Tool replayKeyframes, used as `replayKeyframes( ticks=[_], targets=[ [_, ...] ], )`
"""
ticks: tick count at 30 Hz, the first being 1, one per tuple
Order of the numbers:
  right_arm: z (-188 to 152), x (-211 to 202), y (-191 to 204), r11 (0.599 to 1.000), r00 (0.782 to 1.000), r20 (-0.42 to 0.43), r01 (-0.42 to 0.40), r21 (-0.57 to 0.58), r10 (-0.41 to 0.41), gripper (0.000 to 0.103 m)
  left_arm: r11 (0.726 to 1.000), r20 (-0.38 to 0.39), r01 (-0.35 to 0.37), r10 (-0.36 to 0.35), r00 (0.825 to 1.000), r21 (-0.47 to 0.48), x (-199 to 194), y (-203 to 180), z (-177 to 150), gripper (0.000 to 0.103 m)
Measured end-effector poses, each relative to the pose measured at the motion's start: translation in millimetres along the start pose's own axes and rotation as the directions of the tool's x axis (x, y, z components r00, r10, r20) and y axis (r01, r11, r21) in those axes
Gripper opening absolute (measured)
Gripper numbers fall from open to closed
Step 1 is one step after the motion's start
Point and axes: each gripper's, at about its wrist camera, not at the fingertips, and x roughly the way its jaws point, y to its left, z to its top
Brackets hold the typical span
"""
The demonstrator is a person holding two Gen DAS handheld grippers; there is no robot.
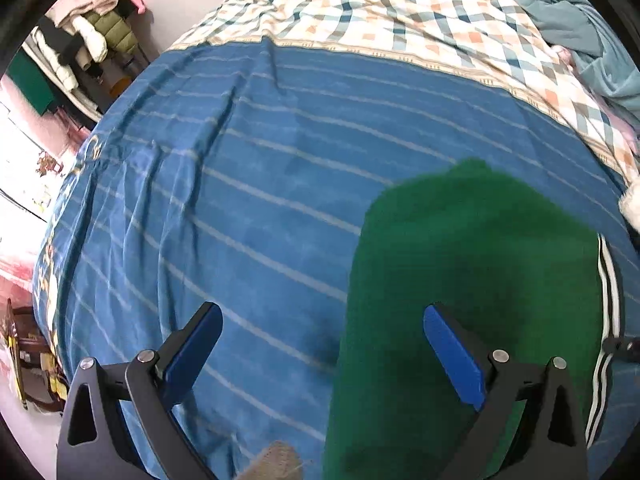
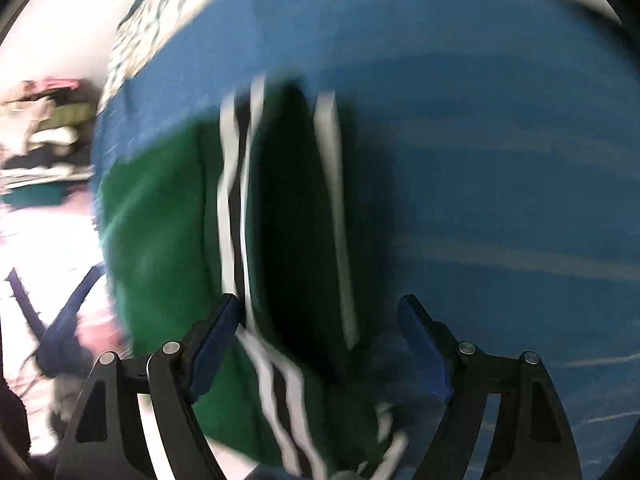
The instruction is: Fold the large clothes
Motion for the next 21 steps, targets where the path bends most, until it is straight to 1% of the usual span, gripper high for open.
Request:
replayKeyframes(
  ticks=[1, 2, 3, 4, 5, 7, 8, 9, 11, 12, 13, 14, 15, 16, 17, 18, 19, 20, 21],
  targets=[
    [-5, 14, -4, 0.997, 0.996, -0.061, -0.061, 0.035, 0.064, 0.074, 1.000, -0.006, -0.003, 0.003, 1.000, 0.003, 0, 0, -5, 0.103],
    [-8, 19, -6, 0.996, 0.996, -0.053, -0.065, 0.062, 0.068, 0.060, 1.000, -0.016, -0.013, 0.013, 1.000, 0.011, 0, -1, -12, 0.103],
    [-14, 18, -3, 0.997, 0.999, -0.009, -0.037, 0.072, 0.037, 0.053, 1.000, -0.022, -0.017, 0.018, 1.000, 0.019, 0, 0, -16, 0.103],
    [-17, 14, 0, 0.997, 1.000, 0.012, -0.016, 0.070, 0.015, 0.033, 0.999, -0.029, -0.021, 0.022, 0.999, 0.025, 0, 0, -20, 0.103],
    [-20, 7, 5, 0.997, 0.999, 0.041, -0.004, 0.078, 0.000, 0.024, 0.999, -0.033, -0.022, 0.023, 0.999, 0.028, -1, 1, -25, 0.103],
    [-32, -17, 15, 0.996, 0.993, 0.114, -0.001, 0.087, -0.009, 0.021, 0.999, -0.031, -0.015, 0.016, 0.999, 0.038, -4, 1, -30, 0.103],
    [-38, -26, 23, 0.997, 0.989, 0.147, 0.017, 0.077, -0.028, 0.020, 0.999, -0.028, -0.015, 0.017, 0.999, 0.050, -5, 0, -33, 0.103],
    [-46, -36, 30, 0.996, 0.985, 0.168, 0.027, 0.081, -0.040, 0.020, 0.996, -0.027, -0.034, 0.036, 0.999, 0.080, -2, -4, -37, 0.103],
    [-63, -55, 30, 0.989, 0.981, 0.191, -0.008, 0.150, -0.021, 0.019, 0.991, -0.030, -0.058, 0.062, 0.998, 0.122, 4, -9, -42, 0.103],
    [-70, -57, 25, 0.980, 0.982, 0.189, -0.026, 0.197, -0.011, 0.019, 0.991, -0.036, -0.043, 0.048, 0.998, 0.129, 9, -11, -44, 0.103],
    [-72, -58, 19, 0.976, 0.983, 0.181, -0.008, 0.217, -0.032, 0.019, 0.992, -0.046, -0.022, 0.028, 0.999, 0.125, 11, -11, -46, 0.103],
    [-72, -52, 8, 0.969, 0.984, 0.163, 0.032, 0.244, -0.073, 0.019, 0.994, -0.059, 0.009, -0.002, 0.998, 0.112, 13, -11, -46, 0.103],
    [-72, -40, -5, 0.958, 0.986, 0.128, 0.064, 0.278, -0.103, 0.020, 0.994, -0.065, 0.042, -0.036, 0.997, 0.097, 13, -12, -45, 0.103],
    [-77, -35, -17, 0.952, 0.988, 0.099, 0.088, 0.292, -0.122, 0.029, 0.994, -0.065, 0.051, -0.045, 0.997, 0.095, 12, -14, -44, 0.103],
    [-71, -20, -26, 0.948, 0.986, 0.045, 0.138, 0.287, -0.158, 0.047, 0.994, -0.062, 0.049, -0.043, 0.997, 0.099, 10, -16, -43, 0.103],
    [-63, -12, -30, 0.947, 0.984, 0.010, 0.170, 0.273, -0.180, 0.056, 0.993, -0.057, 0.040, -0.034, 0.998, 0.109, 7, -19, -41, 0.103],
    [-54, -12, -28, 0.940, 0.977, -0.016, 0.209, 0.270, -0.213, 0.062, 0.993, -0.052, 0.037, -0.031, 0.998, 0.112, 5, -19, -40, 0.103],
    [-48, -20, -23, 0.936, 0.971, -0.025, 0.234, 0.263, -0.236, 0.062, 0.994, -0.036, 0.037, -0.033, 0.999, 0.100, 0, -18, -36, 0.103],
    [-41, -31, -13, 0.937, 0.966, -0.011, 0.255, 0.238, -0.260, 0.061, 0.996, -0.025, 0.034, -0.032, 0.999, 0.085, -2, -16, -33, 0.103]
  ],
)
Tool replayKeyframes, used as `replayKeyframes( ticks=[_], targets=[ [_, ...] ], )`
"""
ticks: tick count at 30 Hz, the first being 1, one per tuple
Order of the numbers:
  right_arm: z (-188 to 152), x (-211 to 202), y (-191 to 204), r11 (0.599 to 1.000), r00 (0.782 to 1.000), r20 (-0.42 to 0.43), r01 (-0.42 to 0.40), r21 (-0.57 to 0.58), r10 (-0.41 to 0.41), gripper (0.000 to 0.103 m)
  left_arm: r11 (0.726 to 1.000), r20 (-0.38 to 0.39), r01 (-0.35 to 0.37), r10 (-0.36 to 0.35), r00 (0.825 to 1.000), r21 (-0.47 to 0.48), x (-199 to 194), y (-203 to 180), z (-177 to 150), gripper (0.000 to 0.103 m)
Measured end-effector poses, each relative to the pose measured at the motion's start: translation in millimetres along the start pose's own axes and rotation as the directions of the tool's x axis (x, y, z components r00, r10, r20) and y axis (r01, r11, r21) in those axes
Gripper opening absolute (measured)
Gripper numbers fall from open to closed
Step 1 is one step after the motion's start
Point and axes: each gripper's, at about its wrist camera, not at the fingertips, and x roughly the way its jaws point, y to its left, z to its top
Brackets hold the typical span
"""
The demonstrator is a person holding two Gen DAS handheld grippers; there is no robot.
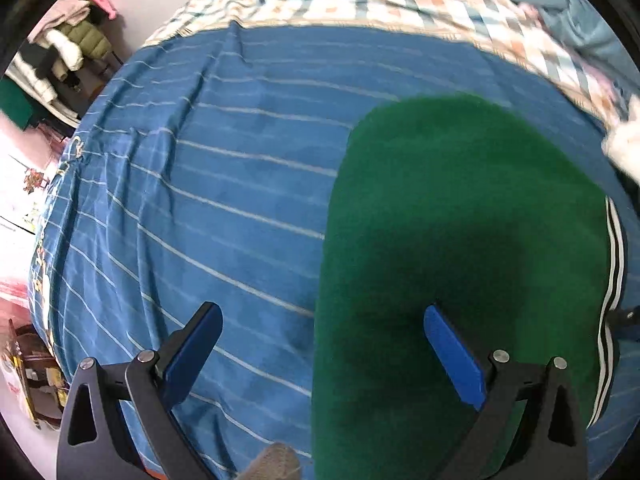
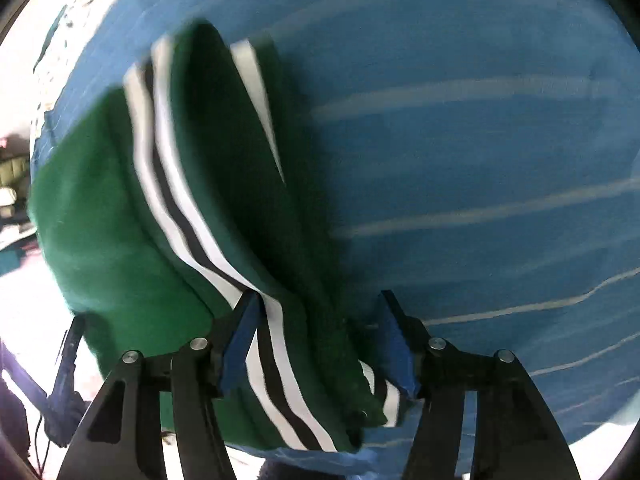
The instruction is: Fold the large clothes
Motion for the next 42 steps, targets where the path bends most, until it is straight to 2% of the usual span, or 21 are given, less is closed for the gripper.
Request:
replayKeyframes(
  ticks=[3, 5, 8, 10, 13, 16, 18, 19, 21, 23, 24, 26, 27, 29, 31, 33, 34, 36, 38, 39, 42],
  targets=[
    [9, -59, 48, 0.986, 0.989, 0.140, 0.072, -0.151, -0.051, 0.064, 0.998, 0.012, -0.015, 0.015, 1.000, -0.059, 2, 8, 10, 0.103],
    [15, -79, 93, 0.954, 0.985, 0.153, -0.027, -0.298, 0.076, 0.066, 0.994, 0.003, -0.018, 0.018, 1.000, -0.111, 8, 16, 16, 0.103],
    [25, -77, 172, 0.811, 0.983, 0.090, -0.081, -0.579, 0.162, 0.080, 0.983, -0.005, -0.014, 0.013, 1.000, -0.180, 13, 31, 22, 0.103],
    [35, -55, 232, 0.657, 0.988, 0.059, -0.048, -0.752, 0.140, 0.081, 0.978, -0.005, -0.032, 0.031, 0.999, -0.208, 16, 41, 25, 0.103],
    [55, -17, 287, 0.479, 0.998, 0.054, 0.035, -0.877, 0.025, 0.082, 0.965, 0.004, -0.064, 0.067, 0.998, -0.256, 15, 61, 29, 0.103],
    [58, 24, 330, 0.310, 0.993, 0.028, 0.062, -0.949, -0.111, 0.081, 0.927, -0.024, -0.117, 0.116, 0.993, -0.357, 29, 101, 29, 0.103],
    [58, 46, 338, 0.217, 0.983, 0.005, 0.046, -0.975, -0.185, 0.069, 0.898, -0.059, -0.129, 0.114, 0.992, -0.421, 40, 124, 23, 0.103],
    [63, 59, 342, 0.225, 0.976, -0.041, 0.009, -0.974, -0.215, 0.053, 0.888, -0.066, -0.129, 0.111, 0.992, -0.441, 43, 131, 21, 0.103],
    [83, 80, 338, 0.397, 0.953, -0.202, -0.100, -0.913, -0.225, 0.045, 0.870, -0.082, -0.141, 0.116, 0.990, -0.472, 48, 143, 12, 0.103],
    [118, 96, 320, 0.673, 0.901, -0.417, -0.235, -0.701, -0.120, 0.040, 0.861, -0.091, -0.151, 0.122, 0.988, -0.487, 51, 151, 3, 0.103],
    [142, 103, 298, 0.816, 0.851, -0.524, -0.297, -0.495, -0.008, 0.040, 0.857, -0.096, -0.149, 0.117, 0.989, -0.493, 52, 154, -3, 0.103],
    [160, 111, 272, 0.893, 0.781, -0.613, -0.356, -0.275, 0.122, 0.039, 0.855, -0.106, -0.145, 0.106, 0.989, -0.498, 54, 157, -12, 0.103],
    [165, 113, 264, 0.897, 0.761, -0.630, -0.376, -0.235, 0.154, 0.039, 0.855, -0.114, -0.146, 0.103, 0.988, -0.497, 55, 158, -14, 0.103],
    [168, 98, 266, 0.874, 0.792, -0.599, -0.368, -0.318, 0.116, 0.045, 0.858, -0.122, -0.150, 0.103, 0.987, -0.491, 56, 158, -19, 0.103],
    [155, 67, 292, 0.791, 0.861, -0.509, -0.319, -0.522, 0.012, 0.059, 0.863, -0.119, -0.152, 0.108, 0.987, -0.481, 54, 160, -22, 0.103],
    [148, 34, 307, 0.692, 0.915, -0.402, -0.271, -0.669, -0.030, 0.064, 0.867, -0.112, -0.159, 0.120, 0.986, -0.472, 51, 162, -23, 0.103],
    [140, 20, 315, 0.635, 0.934, -0.355, -0.250, -0.731, -0.041, 0.064, 0.868, -0.110, -0.163, 0.125, 0.986, -0.470, 49, 163, -23, 0.103],
    [125, 10, 320, 0.576, 0.947, -0.318, -0.235, -0.783, -0.046, 0.061, 0.864, -0.103, -0.162, 0.128, 0.986, -0.476, 44, 165, -22, 0.103],
    [119, 28, 323, 0.585, 0.949, -0.301, -0.194, -0.787, -0.091, 0.009, 0.859, -0.094, -0.145, 0.113, 0.989, -0.490, 41, 166, -20, 0.103],
    [119, 41, 319, 0.586, 0.962, -0.228, -0.099, -0.804, -0.150, 0.009, 0.858, -0.084, -0.132, 0.104, 0.991, -0.496, 38, 164, -18, 0.103],
    [139, 75, 293, 0.746, 0.955, -0.272, -0.094, -0.660, -0.121, 0.009, 0.874, -0.065, -0.110, 0.090, 0.994, -0.473, 32, 154, -9, 0.103]
  ],
)
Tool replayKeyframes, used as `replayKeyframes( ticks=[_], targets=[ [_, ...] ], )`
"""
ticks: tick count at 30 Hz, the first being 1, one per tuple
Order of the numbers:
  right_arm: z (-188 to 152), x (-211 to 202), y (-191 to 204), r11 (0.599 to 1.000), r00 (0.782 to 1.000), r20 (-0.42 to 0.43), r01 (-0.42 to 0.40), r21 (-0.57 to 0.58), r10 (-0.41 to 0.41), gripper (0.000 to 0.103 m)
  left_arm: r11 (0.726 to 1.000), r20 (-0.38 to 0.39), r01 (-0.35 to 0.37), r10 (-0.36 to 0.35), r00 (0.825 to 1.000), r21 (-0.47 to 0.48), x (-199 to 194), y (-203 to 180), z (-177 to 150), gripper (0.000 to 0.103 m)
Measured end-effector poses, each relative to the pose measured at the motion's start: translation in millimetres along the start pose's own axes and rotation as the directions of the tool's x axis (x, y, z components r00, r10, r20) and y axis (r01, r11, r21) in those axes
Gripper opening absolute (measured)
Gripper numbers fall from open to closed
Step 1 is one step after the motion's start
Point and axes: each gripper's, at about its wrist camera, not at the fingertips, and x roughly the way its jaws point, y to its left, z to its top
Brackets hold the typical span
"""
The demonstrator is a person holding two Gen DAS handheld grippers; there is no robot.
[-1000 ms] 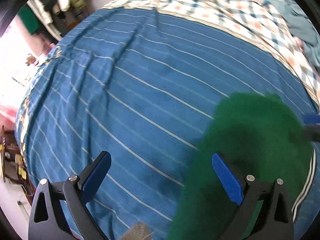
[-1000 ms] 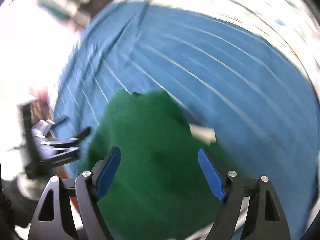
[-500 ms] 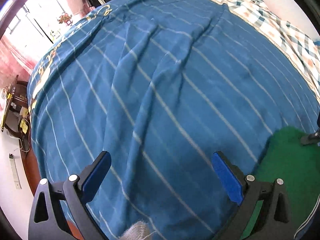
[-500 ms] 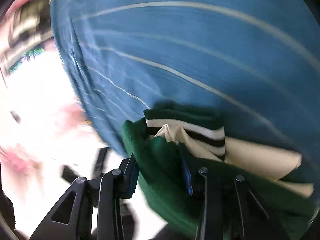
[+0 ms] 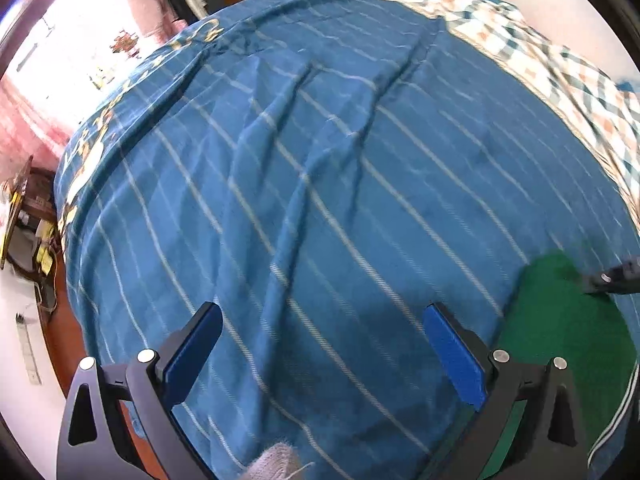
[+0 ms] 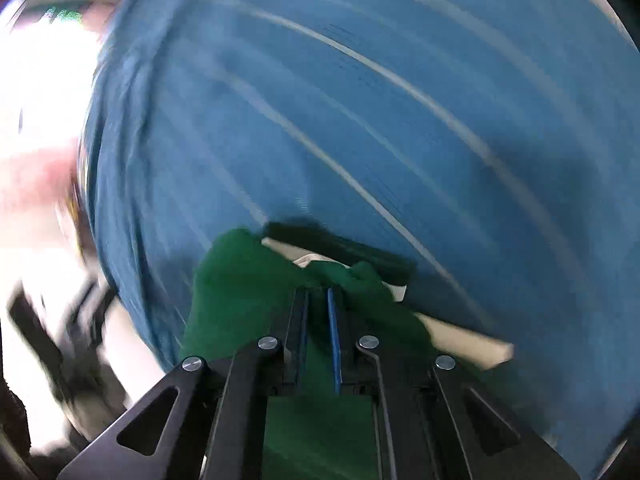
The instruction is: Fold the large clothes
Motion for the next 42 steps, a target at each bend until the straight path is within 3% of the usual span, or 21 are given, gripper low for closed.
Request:
replayKeyframes(
  ticks=[3, 4, 5, 7, 9, 10, 12, 13, 14, 16, 18, 20, 24, 26, 30, 32, 34, 36, 38, 40, 42],
  targets=[
    [-7, -23, -6, 0.997, 0.996, 0.068, -0.065, 0.048, 0.062, 0.015, 0.999, 0.009, 0.030, -0.031, 0.999, 0.043, -11, -15, 0, 0.103],
    [-14, -33, -4, 0.997, 0.992, 0.108, -0.072, 0.037, 0.067, 0.026, 0.997, 0.014, 0.050, -0.051, 0.999, 0.056, -16, -20, 0, 0.103],
    [-26, -47, -5, 0.998, 0.985, 0.163, -0.065, 0.025, 0.060, 0.057, 0.994, 0.022, 0.077, -0.079, 0.997, 0.080, -25, -28, 0, 0.103],
    [-67, -93, -14, 0.999, 0.958, 0.284, 0.042, 0.016, -0.045, 0.093, 0.986, 0.036, 0.106, -0.111, 0.993, 0.130, -37, -45, -3, 0.103],
    [-107, -120, -31, 0.989, 0.937, 0.317, 0.133, 0.062, -0.146, 0.092, 0.977, 0.035, 0.114, -0.123, 0.992, 0.182, -42, -63, -7, 0.103],
    [-122, -123, -37, 0.987, 0.935, 0.318, 0.135, 0.089, -0.157, 0.090, 0.971, 0.028, 0.113, -0.122, 0.992, 0.211, -42, -73, -9, 0.103],
    [-153, -124, -51, 0.980, 0.929, 0.332, 0.116, 0.161, -0.164, 0.053, 0.957, 0.013, 0.114, -0.122, 0.992, 0.266, -39, -92, -14, 0.103],
    [-160, -111, -51, 0.977, 0.934, 0.321, 0.101, 0.190, -0.159, 0.024, 0.952, 0.012, 0.114, -0.123, 0.992, 0.284, -38, -98, -16, 0.103],
    [-160, -106, -58, 0.975, 0.942, 0.305, 0.080, 0.206, -0.142, 0.021, 0.946, 0.013, 0.105, -0.114, 0.993, 0.306, -35, -105, -18, 0.103],
    [-153, -72, -60, 0.973, 0.957, 0.280, 0.005, 0.233, -0.072, 0.019, 0.936, 0.028, 0.087, -0.102, 0.994, 0.342, -29, -119, -16, 0.103],
    [-129, -28, -53, 0.976, 0.963, 0.243, 0.064, 0.209, -0.115, 0.017, 0.929, 0.038, 0.066, -0.086, 0.996, 0.364, -17, -131, -12, 0.103],
    [-106, 22, -55, 0.960, 0.974, 0.192, 0.062, 0.274, -0.118, 0.014, 0.923, 0.025, 0.048, -0.062, 0.998, 0.383, -3, -139, -9, 0.103],
    [-94, 17, -60, 0.943, 0.988, 0.133, 0.036, 0.331, -0.084, 0.013, 0.933, -0.027, 0.055, -0.048, 0.998, 0.355, 8, -135, -2, 0.103],
    [-112, -5, -53, 0.954, 0.985, 0.160, 0.016, 0.300, -0.067, 0.017, 0.938, -0.033, 0.065, -0.057, 0.998, 0.341, -2, -127, -1, 0.103],
    [-184, -32, -48, 0.945, 0.980, 0.196, -0.097, 0.311, 0.036, 0.017, 0.944, -0.038, 0.085, -0.077, 0.996, 0.320, -31, -103, -15, 0.103],
    [-222, -20, -47, 0.936, 0.987, 0.159, -0.083, 0.343, 0.029, 0.017, 0.942, -0.047, 0.074, -0.062, 0.997, 0.328, -38, -96, -30, 0.103],
    [-250, 22, -53, 0.925, 0.997, 0.076, -0.026, 0.380, -0.004, 0.016, 0.936, -0.045, 0.053, -0.040, 0.998, 0.348, -37, -95, -46, 0.103],
    [-260, 60, -66, 0.917, 0.995, 0.098, -0.036, 0.396, -0.003, 0.013, 0.917, -0.052, 0.008, 0.014, 0.999, 0.399, -18, -100, -69, 0.103],
    [-260, 74, -77, 0.894, 0.992, 0.120, -0.076, 0.442, 0.025, 0.012, 0.916, -0.051, -0.013, 0.036, 0.998, 0.400, -9, -96, -78, 0.103],
    [-262, 58, -76, 0.864, 0.993, 0.106, -0.101, 0.493, 0.056, 0.018, 0.931, -0.097, 0.024, 0.012, 0.995, 0.365, -12, -87, -72, 0.103],
    [-270, 14, -72, 0.873, 0.978, 0.209, -0.123, 0.472, 0.025, 0.029, 0.933, -0.108, 0.029, 0.010, 0.994, 0.357, -21, -81, -65, 0.103]
  ],
)
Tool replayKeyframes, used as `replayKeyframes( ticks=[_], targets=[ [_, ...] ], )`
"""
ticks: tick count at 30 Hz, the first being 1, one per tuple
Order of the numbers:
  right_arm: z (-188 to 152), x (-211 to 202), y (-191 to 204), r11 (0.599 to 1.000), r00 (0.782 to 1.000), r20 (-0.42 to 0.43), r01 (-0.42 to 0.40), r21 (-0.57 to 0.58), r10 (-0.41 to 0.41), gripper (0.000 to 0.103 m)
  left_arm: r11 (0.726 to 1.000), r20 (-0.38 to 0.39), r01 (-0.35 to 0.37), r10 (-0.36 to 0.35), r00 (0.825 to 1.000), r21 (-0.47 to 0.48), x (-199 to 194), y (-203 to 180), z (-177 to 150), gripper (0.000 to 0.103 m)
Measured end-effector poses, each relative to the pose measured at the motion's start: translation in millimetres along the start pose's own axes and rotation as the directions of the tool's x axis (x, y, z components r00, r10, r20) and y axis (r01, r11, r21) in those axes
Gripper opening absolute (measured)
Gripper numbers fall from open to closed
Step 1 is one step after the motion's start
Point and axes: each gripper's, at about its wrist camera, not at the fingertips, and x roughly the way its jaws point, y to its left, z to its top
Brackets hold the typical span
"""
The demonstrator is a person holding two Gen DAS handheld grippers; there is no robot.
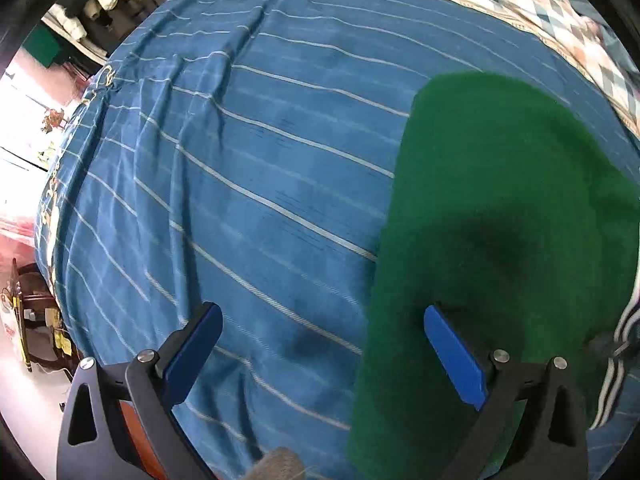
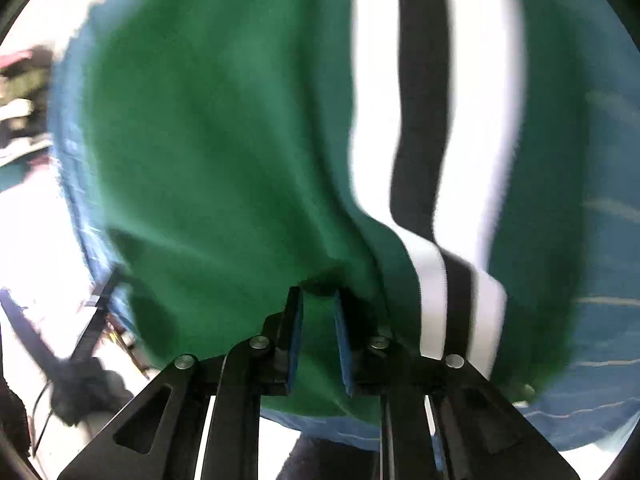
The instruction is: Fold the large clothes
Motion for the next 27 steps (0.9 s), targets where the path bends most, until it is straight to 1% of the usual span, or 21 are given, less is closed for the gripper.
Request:
replayKeyframes(
  ticks=[2, 3, 4, 6, 7, 8, 9, 10, 11, 12, 13, 16, 18, 19, 21, 22, 23, 24, 25, 26, 27],
  targets=[
    [1, -37, -7, 1.000, 0.994, 0.112, -0.005, 0.002, 0.005, 0.074, 1.000, 0.016, -0.005, 0.005, 1.000, -0.001, -8, 2, 3, 0.103],
    [3, -53, -14, 1.000, 0.986, 0.169, -0.007, 0.013, 0.004, 0.078, 1.000, 0.030, -0.002, 0.002, 1.000, -0.003, -13, 3, 7, 0.103],
    [10, -67, -26, 0.999, 0.973, 0.232, -0.007, 0.037, -0.002, 0.079, 1.000, 0.041, -0.001, 0.001, 0.999, -0.004, -17, 3, 10, 0.103],
    [28, -71, -43, 0.998, 0.967, 0.255, -0.002, 0.060, -0.014, 0.079, 1.000, 0.086, 0.002, -0.003, 0.996, 0.002, -26, -2, 22, 0.103],
    [35, -68, -47, 0.997, 0.970, 0.244, -0.025, 0.079, 0.005, 0.079, 1.000, 0.094, -0.001, 0.000, 0.996, 0.009, -26, -6, 27, 0.103],
    [45, -62, -53, 0.990, 0.971, 0.229, -0.099, 0.102, 0.073, 0.078, 1.000, 0.101, -0.002, 0.000, 0.995, 0.016, -27, -10, 33, 0.103],
    [55, -53, -58, 0.974, 0.961, 0.218, -0.196, 0.111, 0.169, 0.073, 1.000, 0.110, 0.003, -0.005, 0.994, 0.018, -27, -15, 39, 0.103],
    [57, -45, -58, 0.966, 0.953, 0.220, -0.235, 0.108, 0.208, 0.031, 1.000, 0.115, 0.008, -0.010, 0.993, 0.017, -26, -17, 44, 0.103],
    [59, -39, -56, 0.961, 0.946, 0.223, -0.260, 0.098, 0.234, 0.004, 1.000, 0.120, 0.014, -0.016, 0.993, 0.018, -25, -22, 48, 0.103],
    [60, -38, -55, 0.966, 0.952, 0.220, -0.239, 0.096, 0.214, 0.003, 1.000, 0.123, 0.016, -0.018, 0.992, 0.020, -25, -24, 50, 0.103],
    [59, -43, -56, 0.972, 0.953, 0.243, -0.210, 0.105, 0.179, 0.003, 1.000, 0.126, 0.015, -0.018, 0.992, 0.023, -25, -26, 51, 0.103],
    [66, -64, -73, 0.976, 0.939, 0.326, -0.164, 0.145, 0.110, 0.002, 0.999, 0.131, 0.000, -0.005, 0.991, 0.040, -24, -31, 47, 0.103],
    [73, -61, -92, 0.968, 0.942, 0.318, -0.170, 0.185, 0.105, 0.002, 0.999, 0.115, -0.005, -0.001, 0.993, 0.050, -20, -32, 39, 0.103],
    [77, -54, -94, 0.966, 0.949, 0.291, -0.180, 0.188, 0.120, 0.003, 0.999, 0.104, -0.006, 0.000, 0.995, 0.054, -19, -33, 37, 0.103],
    [81, -50, -87, 0.973, 0.960, 0.246, -0.174, 0.151, 0.133, 0.005, 0.998, 0.081, -0.006, 0.001, 0.997, 0.059, -20, -32, 26, 0.103],
    [77, -54, -82, 0.977, 0.962, 0.236, -0.172, 0.129, 0.138, 0.016, 0.998, 0.070, -0.005, 0.001, 0.998, 0.058, -22, -32, 21, 0.103],
    [71, -58, -77, 0.982, 0.967, 0.219, -0.156, 0.110, 0.129, 0.030, 0.999, 0.060, 0.003, -0.007, 0.998, 0.053, -25, -33, 16, 0.103],
    [68, -59, -74, 0.984, 0.970, 0.208, -0.147, 0.101, 0.123, 0.039, 0.999, 0.047, 0.023, -0.025, 0.999, 0.045, -29, -34, 9, 0.103],
    [54, -63, -76, 0.987, 0.974, 0.198, -0.134, 0.092, 0.114, 0.059, 0.998, 0.034, 0.042, -0.043, 0.999, 0.040, -33, -38, 2, 0.103],
    [38, -66, -80, 0.989, 0.977, 0.191, -0.117, 0.095, 0.097, 0.070, 0.998, 0.022, 0.053, -0.054, 0.998, 0.039, -35, -43, -4, 0.103],
    [26, -67, -84, 0.989, 0.980, 0.180, -0.105, 0.107, 0.085, 0.071, 0.997, 0.004, 0.063, -0.064, 0.998, 0.047, -35, -50, -12, 0.103]
  ],
)
